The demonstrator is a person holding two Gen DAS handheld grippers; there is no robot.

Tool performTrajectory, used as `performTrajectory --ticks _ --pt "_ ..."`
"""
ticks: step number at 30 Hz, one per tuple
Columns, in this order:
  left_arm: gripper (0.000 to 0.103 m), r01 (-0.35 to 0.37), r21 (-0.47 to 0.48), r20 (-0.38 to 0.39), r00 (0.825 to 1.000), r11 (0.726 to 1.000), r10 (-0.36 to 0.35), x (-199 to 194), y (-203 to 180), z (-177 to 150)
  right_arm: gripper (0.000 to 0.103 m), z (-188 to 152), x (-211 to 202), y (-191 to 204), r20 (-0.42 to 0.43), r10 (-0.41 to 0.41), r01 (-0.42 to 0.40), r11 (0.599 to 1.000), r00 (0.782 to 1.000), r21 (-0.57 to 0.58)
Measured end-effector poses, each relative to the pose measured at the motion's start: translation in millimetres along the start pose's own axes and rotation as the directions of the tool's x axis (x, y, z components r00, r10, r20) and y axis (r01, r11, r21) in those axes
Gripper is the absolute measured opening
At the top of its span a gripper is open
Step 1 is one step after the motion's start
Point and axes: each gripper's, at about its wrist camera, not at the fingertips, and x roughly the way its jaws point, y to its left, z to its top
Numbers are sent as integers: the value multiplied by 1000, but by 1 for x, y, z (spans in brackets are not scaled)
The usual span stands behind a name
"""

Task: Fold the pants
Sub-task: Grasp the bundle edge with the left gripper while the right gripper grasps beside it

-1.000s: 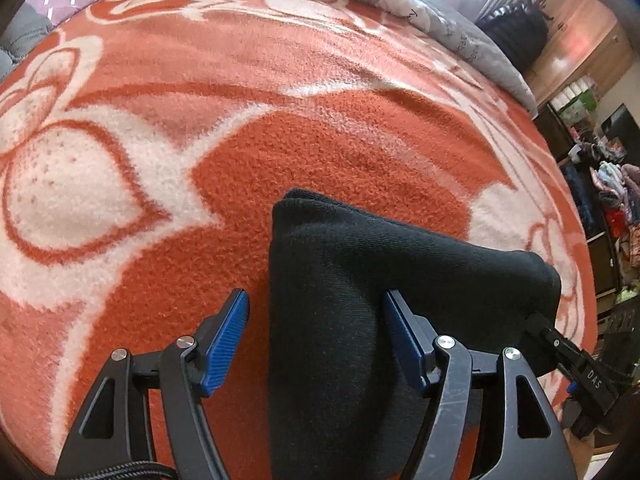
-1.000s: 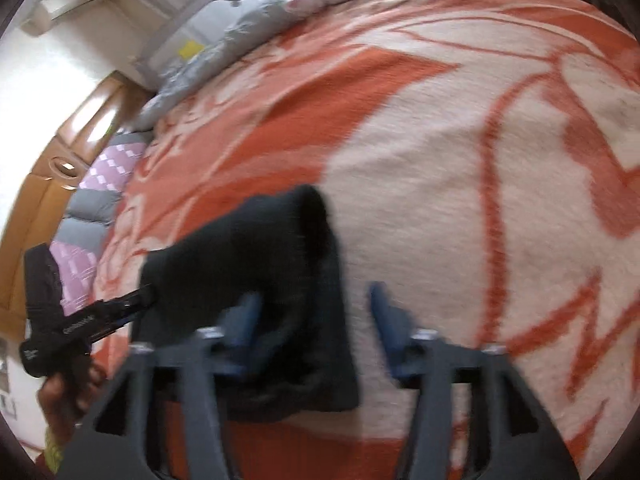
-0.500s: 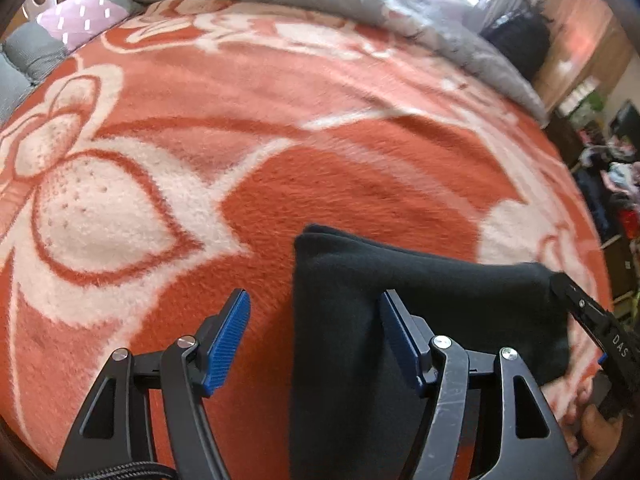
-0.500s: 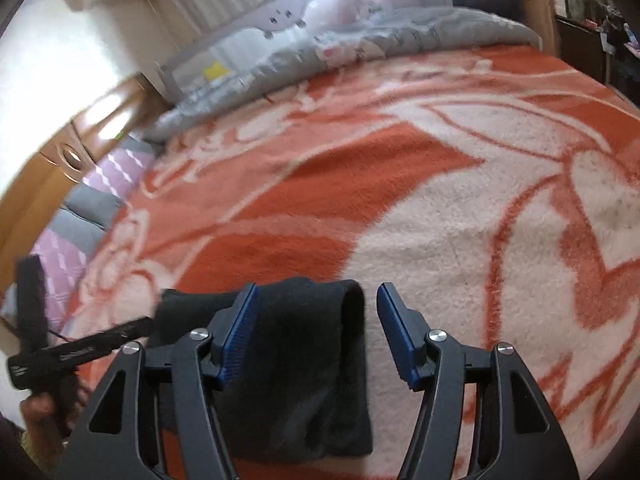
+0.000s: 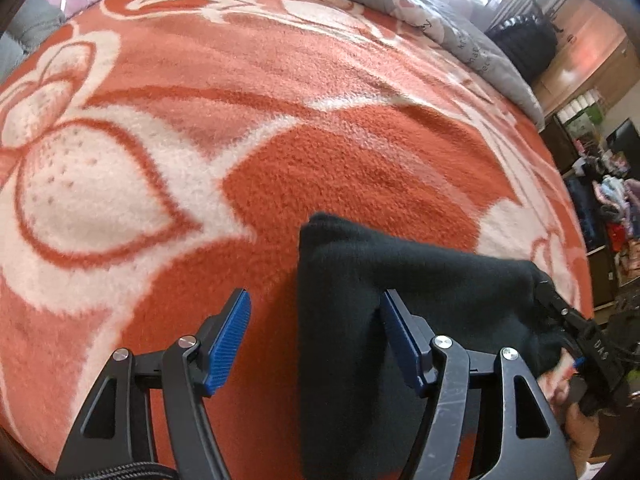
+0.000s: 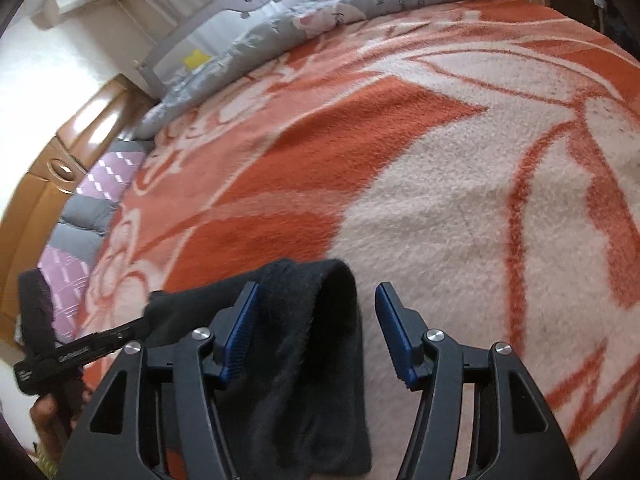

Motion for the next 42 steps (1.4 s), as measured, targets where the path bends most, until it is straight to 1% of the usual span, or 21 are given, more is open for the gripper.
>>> performTrajectory --ticks 3,6,7,10,12,15,17,20,22,23,25,26,27,29,31,35,39,42 --pt "69 44 -21 -22 999 999 -44 -8 6 -16 60 -16 -7 -6 -21 18 -18 1000 1000 18" --pt "71 64 -27 -49 997 998 -65 -6 5 -29 60 -30 -5 -18 -39 28 -26 999 999 46" --pt "71 62 -23 -53 997 998 -63 -3 4 -32 60 -33 -3 -20 -40 35 -33 998 999 58" --pt "72 26 -5 -67 997 1000 -26 9 2 -38 60 -37 3 -31 -36 71 -67 993 997 102" --pt "72 30 -14 -72 997 999 -30 12 3 -37 60 -37 4 -33 -38 91 -85 989 995 123" --pt "72 38 -12 -70 997 999 -39 11 3 -35 60 -35 2 -29 -45 117 -111 987 992 118" --pt "72 50 -13 -72 996 999 -51 13 3 -34 60 -37 7 -27 -66 144 -136 984 987 117" --pt "66 104 -49 -88 990 993 -108 21 6 -35 60 -45 13 -32 -78 184 -170 974 980 150" --pt "56 145 -78 -99 983 986 -152 27 10 -37 58 -51 19 -34 -88 224 -205 961 971 184" --pt "52 176 -98 -99 978 979 -186 28 12 -38 55 -53 18 -33 -83 220 -202 962 972 182" --pt "46 186 -90 -87 977 978 -193 25 13 -38 49 -53 14 -27 -80 220 -205 965 972 163" --pt "42 188 -76 -79 978 979 -194 22 11 -38 45 -52 12 -25 -80 222 -208 966 972 155" --pt "38 193 -65 -68 978 979 -197 18 10 -39 43 -50 8 -20 -80 225 -213 967 971 142" --pt "35 203 -54 -46 978 978 -205 8 10 -40 41 -46 2 -12 -75 235 -226 967 969 118" --pt "33 210 -53 -22 977 976 -212 -1 10 -39 41 -40 -5 -2 -64 246 -239 967 967 90" --pt "33 196 -54 42 980 979 -194 -27 18 -36 40 -30 -10 24 -49 282 -281 959 958 34" --pt "33 189 -67 103 978 980 -182 -57 36 -27 40 -21 -1 44 -56 311 -311 950 949 9" --pt "33 158 -62 143 979 986 -147 -72 46 -18 40 -15 12 59 -68 320 -321 947 945 -3"
